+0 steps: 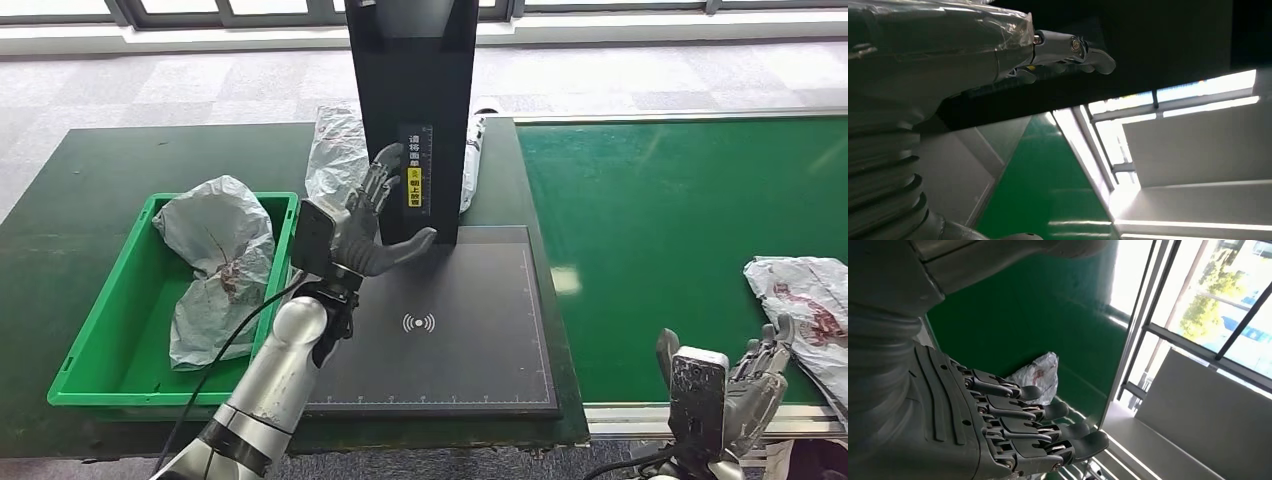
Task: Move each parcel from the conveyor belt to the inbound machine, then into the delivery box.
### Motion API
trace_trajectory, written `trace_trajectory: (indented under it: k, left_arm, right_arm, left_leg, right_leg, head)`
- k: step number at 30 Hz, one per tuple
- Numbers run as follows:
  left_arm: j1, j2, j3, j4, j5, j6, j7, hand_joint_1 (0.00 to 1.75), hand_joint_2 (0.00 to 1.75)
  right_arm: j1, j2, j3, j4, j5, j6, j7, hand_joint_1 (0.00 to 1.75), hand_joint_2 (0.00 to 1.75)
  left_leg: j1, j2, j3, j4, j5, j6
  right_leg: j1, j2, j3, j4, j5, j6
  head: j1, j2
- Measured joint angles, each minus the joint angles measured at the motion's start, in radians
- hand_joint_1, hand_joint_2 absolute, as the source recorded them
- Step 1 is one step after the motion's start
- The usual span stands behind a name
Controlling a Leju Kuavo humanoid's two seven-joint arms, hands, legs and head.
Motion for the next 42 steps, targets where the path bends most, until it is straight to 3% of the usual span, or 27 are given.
trace_trajectory:
  k: [7, 11, 17, 23, 32, 42]
  left_arm:
    - [0.031, -0.026, -0.140, 0.100, -0.042, 0.144, 0.016, 0.00, 1.75]
    - [0.039, -0.025, -0.162, 0.132, -0.050, 0.162, 0.014, 0.00, 1.75]
    - [0.039, -0.025, -0.174, 0.153, -0.051, 0.168, 0.013, 0.00, 1.75]
    - [0.077, -0.006, -0.176, 0.150, -0.097, 0.271, 0.009, 0.00, 1.75]
    - [0.157, 0.052, -0.104, 0.114, -0.137, 0.449, -0.050, 0.00, 1.75]
    - [0.247, 0.102, 0.034, -0.006, -0.135, 0.517, -0.056, 0.00, 1.75]
  right_arm:
    - [0.003, 0.001, -0.183, 0.047, 0.322, -0.033, 0.047, 0.00, 1.75]
    - [-0.004, 0.005, -0.281, 0.075, 0.358, -0.026, 0.027, 0.00, 1.75]
    - [-0.009, 0.010, -0.327, 0.089, 0.372, -0.020, 0.025, 0.00, 1.75]
    - [-0.042, 0.000, -0.387, 0.147, 0.533, -0.043, 0.086, 0.00, 1.75]
    - [-0.124, -0.072, -0.510, 0.327, 0.786, -0.020, 0.212, 0.00, 1.75]
    - [-0.230, -0.176, -0.441, 0.547, 0.857, 0.091, 0.393, 0.00, 1.75]
  left_leg:
    - [0.000, 0.002, 0.000, 0.000, -0.002, 0.001]
    - [0.000, 0.002, 0.000, 0.000, -0.002, 0.001]
    - [0.000, 0.002, 0.000, 0.000, -0.001, 0.001]
    - [0.000, 0.002, 0.000, 0.000, -0.002, 0.001]
    - [0.000, 0.003, 0.000, 0.000, -0.002, 0.001]
    - [0.000, 0.002, 0.000, 0.000, -0.001, 0.001]
  right_leg:
    - [0.000, 0.002, 0.000, 0.000, 0.000, 0.001]
    - [0.000, 0.002, 0.000, 0.000, -0.001, 0.001]
    - [0.000, 0.002, 0.000, 0.000, -0.001, 0.001]
    - [0.000, 0.002, 0.000, 0.000, -0.001, 0.001]
    - [0.000, 0.002, 0.000, 0.000, -0.001, 0.001]
    - [0.000, 0.002, 0.001, 0.001, -0.001, 0.000]
  head:
    - [0.000, 0.000]
    - [0.000, 0.000]
    - [0.000, 0.000]
    - [0.000, 0.000]
    - [0.000, 0.000]
    - [0.000, 0.000]
